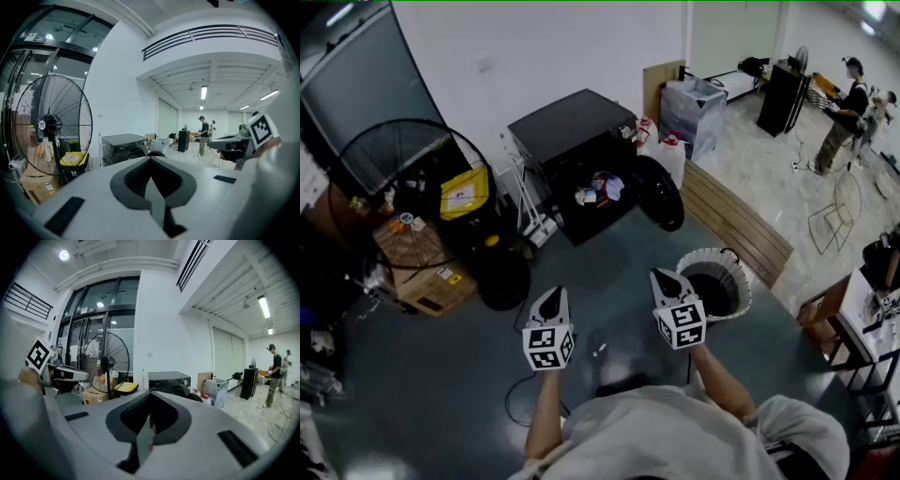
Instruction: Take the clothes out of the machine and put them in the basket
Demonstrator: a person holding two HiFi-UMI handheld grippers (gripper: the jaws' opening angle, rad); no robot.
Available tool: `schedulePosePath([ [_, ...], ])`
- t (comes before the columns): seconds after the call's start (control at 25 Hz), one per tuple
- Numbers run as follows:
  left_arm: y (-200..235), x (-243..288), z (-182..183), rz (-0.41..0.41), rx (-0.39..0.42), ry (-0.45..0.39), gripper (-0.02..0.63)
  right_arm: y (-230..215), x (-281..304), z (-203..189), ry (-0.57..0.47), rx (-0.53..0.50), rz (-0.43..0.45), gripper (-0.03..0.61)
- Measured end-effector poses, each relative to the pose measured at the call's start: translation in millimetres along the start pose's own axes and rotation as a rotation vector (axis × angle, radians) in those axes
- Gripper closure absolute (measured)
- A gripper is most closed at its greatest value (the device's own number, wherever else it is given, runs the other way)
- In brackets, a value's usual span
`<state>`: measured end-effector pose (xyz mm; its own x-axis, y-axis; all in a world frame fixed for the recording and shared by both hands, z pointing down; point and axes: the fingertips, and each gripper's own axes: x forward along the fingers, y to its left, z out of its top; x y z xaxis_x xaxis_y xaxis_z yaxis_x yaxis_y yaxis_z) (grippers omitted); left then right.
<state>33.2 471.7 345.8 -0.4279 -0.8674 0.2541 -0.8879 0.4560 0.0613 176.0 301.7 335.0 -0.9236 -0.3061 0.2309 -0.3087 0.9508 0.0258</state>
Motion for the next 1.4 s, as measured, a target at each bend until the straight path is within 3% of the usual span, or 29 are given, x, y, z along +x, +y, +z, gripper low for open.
schedulePosePath([
  [0.84,-38,23,-11,0.051,-0.005,0.014,0.595,-38,-3,-21,0.02,0.002,0.066,0.556],
  [1.4,14,90,-17,0.038,-0.021,0.031,0.595,-42,81,-24,0.044,-0.008,0.062,0.555],
])
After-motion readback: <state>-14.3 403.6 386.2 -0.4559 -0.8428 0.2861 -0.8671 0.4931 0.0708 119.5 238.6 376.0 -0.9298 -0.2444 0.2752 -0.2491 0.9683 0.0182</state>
